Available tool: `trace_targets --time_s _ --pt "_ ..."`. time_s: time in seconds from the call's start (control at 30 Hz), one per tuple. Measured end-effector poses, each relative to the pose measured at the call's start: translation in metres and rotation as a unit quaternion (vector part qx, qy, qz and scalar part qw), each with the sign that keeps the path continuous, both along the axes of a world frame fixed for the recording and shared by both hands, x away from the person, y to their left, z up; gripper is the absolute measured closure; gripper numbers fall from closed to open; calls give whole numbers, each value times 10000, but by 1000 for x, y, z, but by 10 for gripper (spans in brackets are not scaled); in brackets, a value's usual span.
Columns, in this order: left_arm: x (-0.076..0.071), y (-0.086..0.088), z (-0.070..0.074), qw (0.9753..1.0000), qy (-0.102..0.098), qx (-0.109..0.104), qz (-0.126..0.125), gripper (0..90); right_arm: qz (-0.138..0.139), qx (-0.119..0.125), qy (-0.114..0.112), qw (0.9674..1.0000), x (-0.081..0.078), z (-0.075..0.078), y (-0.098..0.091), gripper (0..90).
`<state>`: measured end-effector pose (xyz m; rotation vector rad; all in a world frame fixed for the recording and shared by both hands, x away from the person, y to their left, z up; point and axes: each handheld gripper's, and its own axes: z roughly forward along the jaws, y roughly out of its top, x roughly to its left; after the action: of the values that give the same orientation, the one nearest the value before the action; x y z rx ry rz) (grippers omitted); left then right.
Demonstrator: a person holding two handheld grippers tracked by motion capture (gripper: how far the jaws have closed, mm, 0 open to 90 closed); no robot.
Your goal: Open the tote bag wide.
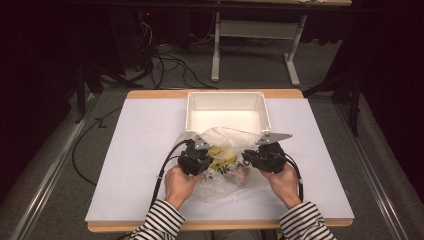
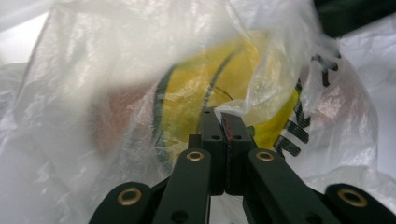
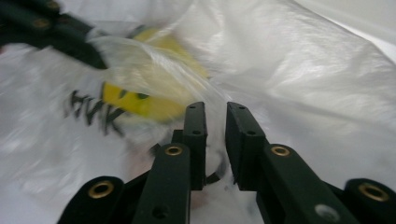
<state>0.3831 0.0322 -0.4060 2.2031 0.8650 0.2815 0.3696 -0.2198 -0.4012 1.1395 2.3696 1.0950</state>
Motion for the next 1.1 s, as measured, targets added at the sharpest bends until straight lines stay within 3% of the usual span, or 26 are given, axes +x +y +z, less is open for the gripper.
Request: trace_targets --time_s 0.07,0.1,0.17,0.37,0.5,0.63,0.7,0.77,0.83,0.87,0.93,1.1 --pt "1 0 1 10000 -29 -1 12 900 28 0 -28 10000 -7 2 0 776" --pt "1 -1 4 10000 -60 -5 -9 900 178 -39 -184 9997 -21 6 1 760" --pt "1 -1 6 10000 -63 -68 -22 900 322 -39 -225 9992 -30 8 4 752" --pt "3 -4 10 9998 -54 -166 -6 900 732 -190 -258 9968 -42 4 27 714" --pt "5 -2 10 9999 -53 -148 28 900 914 -369 -276 9947 -39 -1 43 709" --pt "5 0 11 9998 -74 -192 50 900 598 -473 -324 9966 -25 -4 48 566" --pt "5 1 12 9997 -72 -210 47 900 512 -419 -163 9977 -14 -7 49 501" --pt "6 0 12 9997 -66 -218 44 900 496 -446 138 9977 -3 -13 50 440" --pt "6 1 12 9997 -75 -216 45 900 497 -528 262 9970 1 -17 52 428" --pt "6 1 12 9998 -89 -200 45 900 488 -554 220 9970 1 -19 54 456" --pt "6 2 14 9998 -106 -190 50 900 525 -631 170 9965 -2 -17 55 598" --pt "7 4 20 9996 -139 -247 52 900 871 -811 44 9929 -15 -16 58 884"
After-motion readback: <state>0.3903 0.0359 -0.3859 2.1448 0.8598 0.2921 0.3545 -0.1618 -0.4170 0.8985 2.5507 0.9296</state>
